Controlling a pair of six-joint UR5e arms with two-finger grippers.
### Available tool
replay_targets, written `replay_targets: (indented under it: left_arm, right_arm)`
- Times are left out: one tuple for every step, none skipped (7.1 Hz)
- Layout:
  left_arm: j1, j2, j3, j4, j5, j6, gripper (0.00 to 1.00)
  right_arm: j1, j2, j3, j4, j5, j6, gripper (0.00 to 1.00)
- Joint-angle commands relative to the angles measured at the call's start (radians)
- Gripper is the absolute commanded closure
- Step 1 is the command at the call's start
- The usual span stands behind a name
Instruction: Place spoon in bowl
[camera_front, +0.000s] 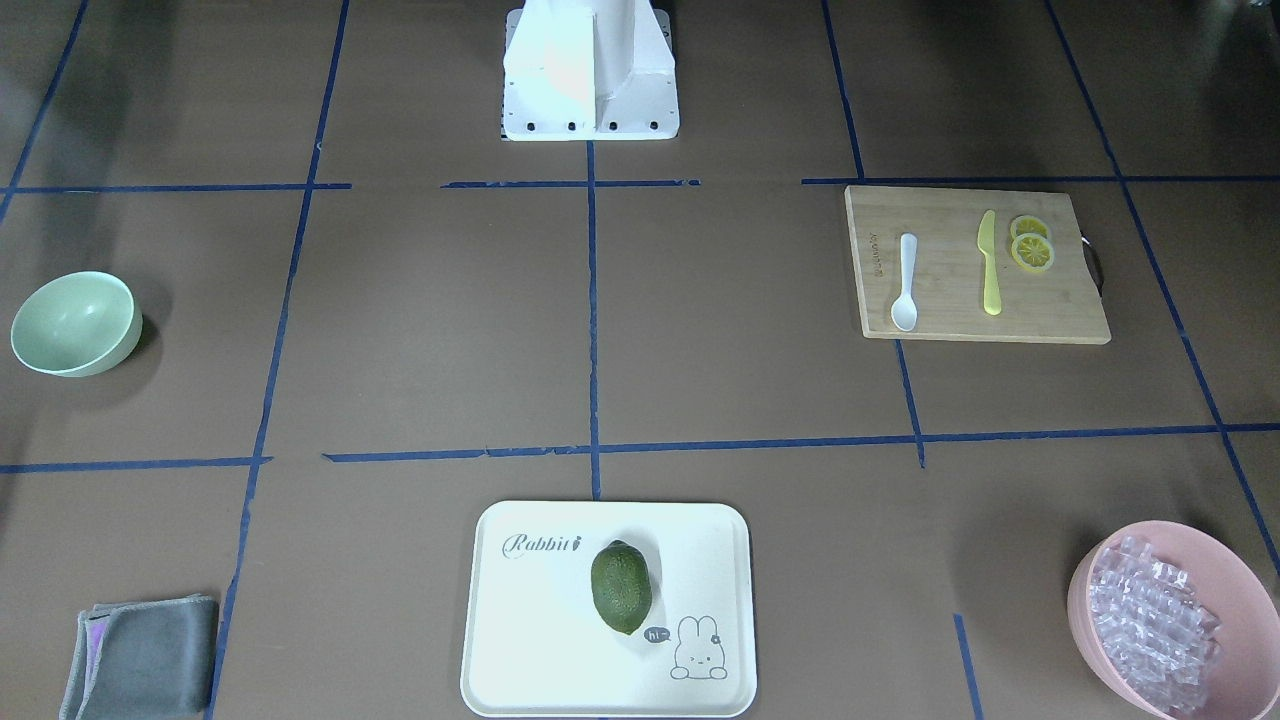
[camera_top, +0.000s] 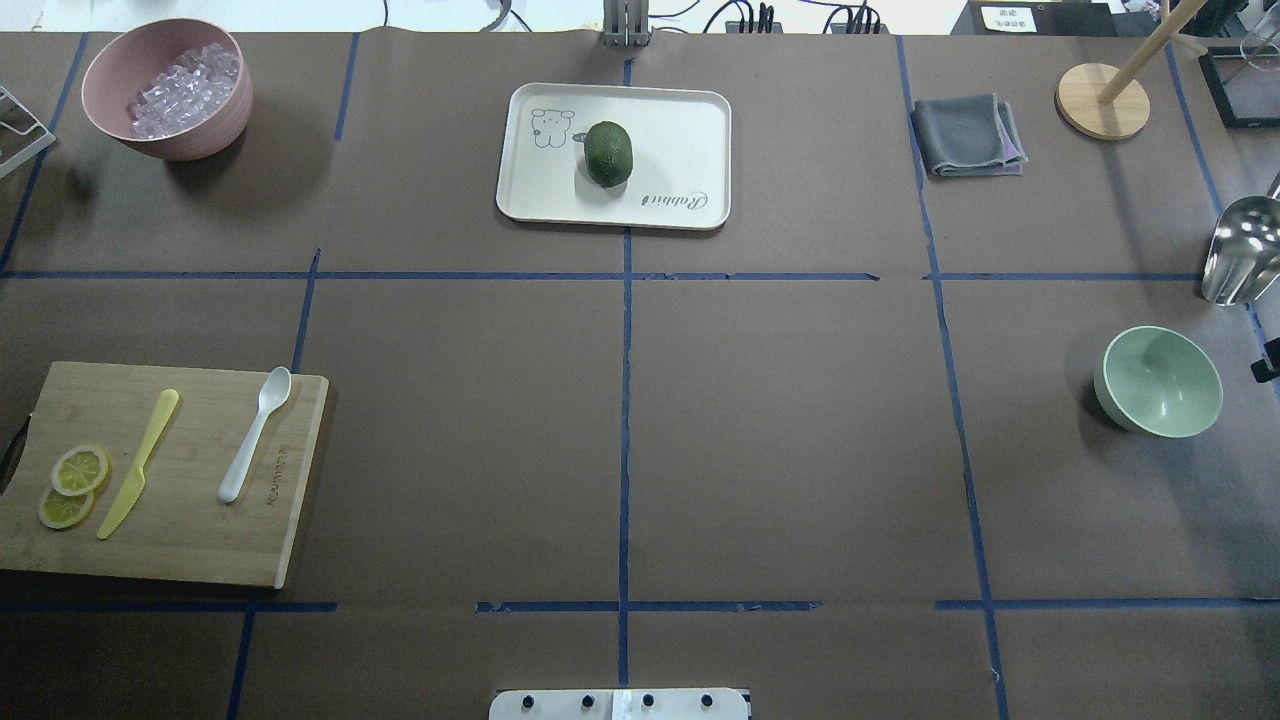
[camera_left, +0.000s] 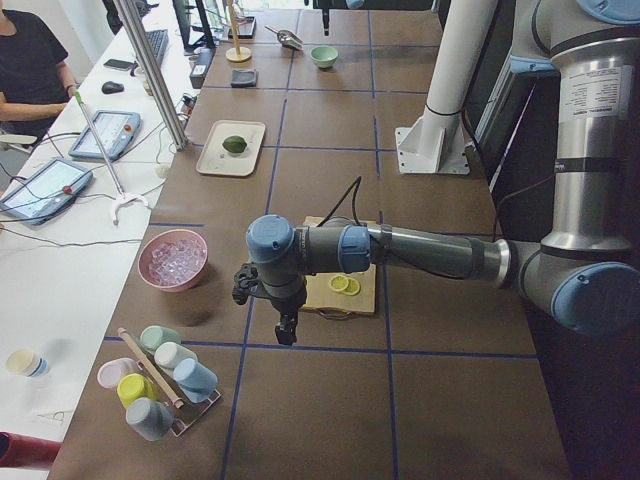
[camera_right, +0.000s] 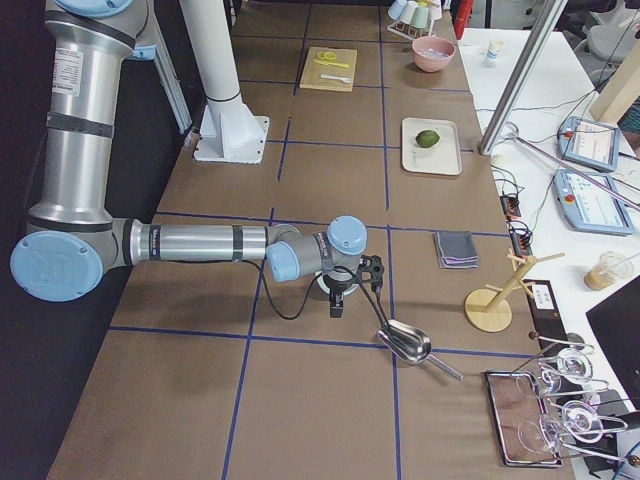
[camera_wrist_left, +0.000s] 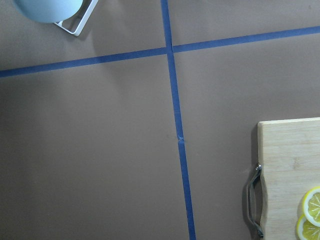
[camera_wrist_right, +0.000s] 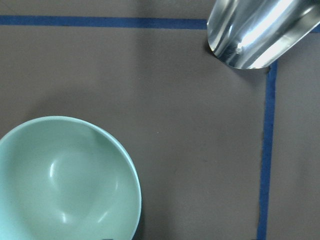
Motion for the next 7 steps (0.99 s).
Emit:
replay_targets:
  left_arm:
    - [-0.001,0.001,-0.006,0.001,0.0,-0.001,0.0]
    - [-0.001,0.001,-0.008,0.001,0.0,-0.001,0.0]
    - [-0.001,0.001,-0.01,0.001,0.0,-0.001,0.0]
    - [-0.001,0.001,-0.011,0.001,0.0,-0.001,0.0]
    - [-0.001,0.001,-0.011,0.001,0.0,-0.001,0.0]
    - [0.0,0.001,-0.011,0.001,0.0,-0.001,0.0]
    - [-0.001,0.001,-0.011,0.001,0.0,-0.001,0.0]
  right_arm:
    - [-0.086,0.001,-0.038,0.115,-0.029,0.076,0.03]
    - [-0.088,0.025,-0.075,0.127,-0.029,0.103,0.04]
    - [-0.098,0.056,-0.109,0.129,-0.029,0.119,0.05]
    - [-0.105,0.073,-0.127,0.129,-0.028,0.121,0.15]
    - [-0.108,0.073,-0.126,0.13,-0.026,0.146,0.55]
    - [-0.111,0.076,-0.124,0.13,-0.026,0.18,0.99]
    - [-0.111,0.076,-0.123,0.129,-0.025,0.193,1.0]
